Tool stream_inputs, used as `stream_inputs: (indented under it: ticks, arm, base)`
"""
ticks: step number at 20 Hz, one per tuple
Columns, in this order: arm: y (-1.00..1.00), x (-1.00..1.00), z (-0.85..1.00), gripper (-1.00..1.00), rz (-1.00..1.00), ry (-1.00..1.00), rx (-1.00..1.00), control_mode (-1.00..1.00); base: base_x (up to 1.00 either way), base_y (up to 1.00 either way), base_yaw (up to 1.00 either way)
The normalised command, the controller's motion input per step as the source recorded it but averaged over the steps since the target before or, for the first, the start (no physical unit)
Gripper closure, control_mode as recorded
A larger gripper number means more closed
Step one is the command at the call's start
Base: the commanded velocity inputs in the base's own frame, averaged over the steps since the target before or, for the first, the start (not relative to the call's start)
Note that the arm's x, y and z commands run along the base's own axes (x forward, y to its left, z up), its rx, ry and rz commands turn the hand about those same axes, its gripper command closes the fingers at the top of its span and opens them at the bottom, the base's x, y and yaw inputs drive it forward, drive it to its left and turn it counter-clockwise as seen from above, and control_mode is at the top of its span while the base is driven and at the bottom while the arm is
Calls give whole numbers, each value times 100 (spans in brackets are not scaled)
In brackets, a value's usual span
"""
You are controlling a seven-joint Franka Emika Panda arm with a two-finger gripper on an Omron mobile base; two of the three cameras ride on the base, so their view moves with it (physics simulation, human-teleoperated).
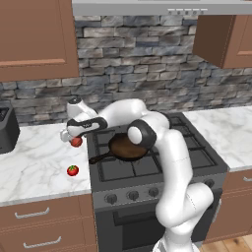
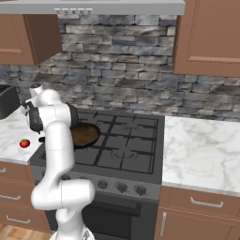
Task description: Place the pan on the front left burner on the stove. Then place the tomato and the onion in the pan and turn on the front left burner.
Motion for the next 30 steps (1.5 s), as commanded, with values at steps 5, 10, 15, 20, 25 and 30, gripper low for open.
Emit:
stream_inputs:
  ticks: [5, 10, 15, 20, 25, 30]
  arm:
    - [9, 17, -15, -100, 10, 3, 0, -100]
    - [16, 1, -20, 100, 6, 6, 0, -100]
    - [7, 0, -12, 100, 0, 8, 0, -100]
    - [0, -11, -1, 100, 0, 2, 0, -100]
    - [-3, -20, 23, 100, 0, -1, 0, -100]
    - [-26, -34, 27, 100, 0, -5, -1, -100]
  base:
    - [0, 0, 0]
    - [0, 0, 0]
    - [0, 0, 0]
    - [0, 0, 0]
    - [0, 0, 0]
    - [0, 0, 0]
